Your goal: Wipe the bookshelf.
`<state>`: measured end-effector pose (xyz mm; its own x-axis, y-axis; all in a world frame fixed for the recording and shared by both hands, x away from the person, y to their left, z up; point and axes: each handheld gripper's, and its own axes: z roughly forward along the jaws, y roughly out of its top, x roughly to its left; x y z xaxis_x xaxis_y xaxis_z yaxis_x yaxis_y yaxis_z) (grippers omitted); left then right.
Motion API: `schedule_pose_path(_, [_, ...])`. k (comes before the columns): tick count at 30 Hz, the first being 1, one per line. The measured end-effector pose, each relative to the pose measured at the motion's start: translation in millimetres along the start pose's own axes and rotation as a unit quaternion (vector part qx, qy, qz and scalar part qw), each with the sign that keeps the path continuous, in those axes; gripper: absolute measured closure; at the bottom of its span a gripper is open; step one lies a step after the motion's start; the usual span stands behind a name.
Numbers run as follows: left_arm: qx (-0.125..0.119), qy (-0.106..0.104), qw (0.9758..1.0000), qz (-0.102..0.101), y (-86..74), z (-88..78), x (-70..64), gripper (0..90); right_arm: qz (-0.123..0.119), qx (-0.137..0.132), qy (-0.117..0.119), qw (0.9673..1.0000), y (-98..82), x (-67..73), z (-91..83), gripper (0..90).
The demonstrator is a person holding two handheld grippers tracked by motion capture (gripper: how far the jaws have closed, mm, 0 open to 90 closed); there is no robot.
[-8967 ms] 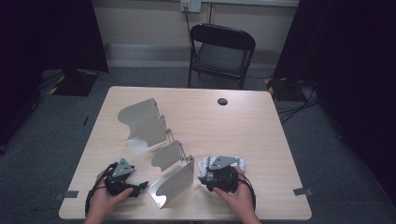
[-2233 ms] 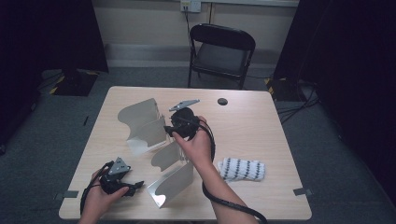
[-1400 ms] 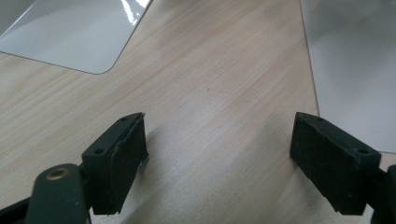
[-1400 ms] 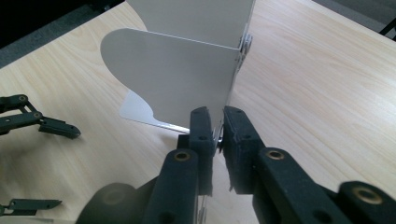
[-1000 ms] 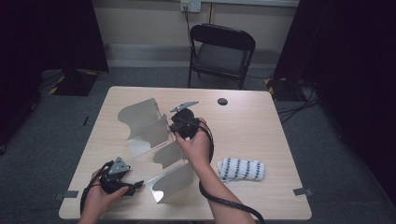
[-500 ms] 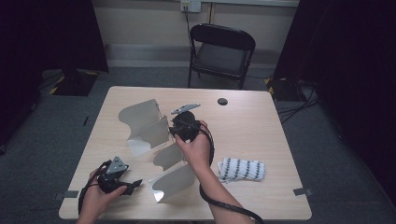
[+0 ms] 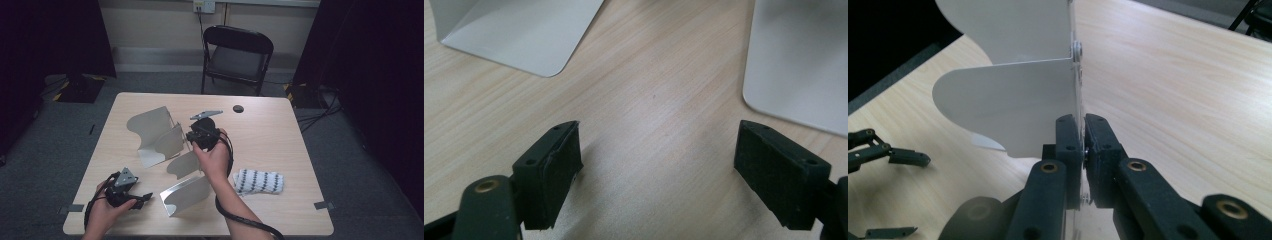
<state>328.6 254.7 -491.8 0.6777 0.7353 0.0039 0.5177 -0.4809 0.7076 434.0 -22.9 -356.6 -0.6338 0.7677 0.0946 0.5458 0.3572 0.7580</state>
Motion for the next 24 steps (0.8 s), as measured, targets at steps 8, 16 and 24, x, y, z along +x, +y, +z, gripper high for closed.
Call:
schedule_pose_path(8, [-0.005,0.0,1.0,-0.001,2.2,0.7,-3.3,19.0,0.003,-0.039,-0.018,0.9991,5.1,-4.2,-21.5,85.3])
schedule_pose_path(16, [-0.005,-0.003,1.0,0.003,3.6,2.0,-5.5,19.1,0.048,-0.068,-0.019,0.9964,1.0,-21.5,-39.4,84.9])
schedule_pose_path(24, [-0.001,-0.002,0.9999,0.011,4.6,1.5,-5.3,19.1,0.072,-0.072,-0.041,0.9939,-6.9,-38.4,-50.9,84.6])
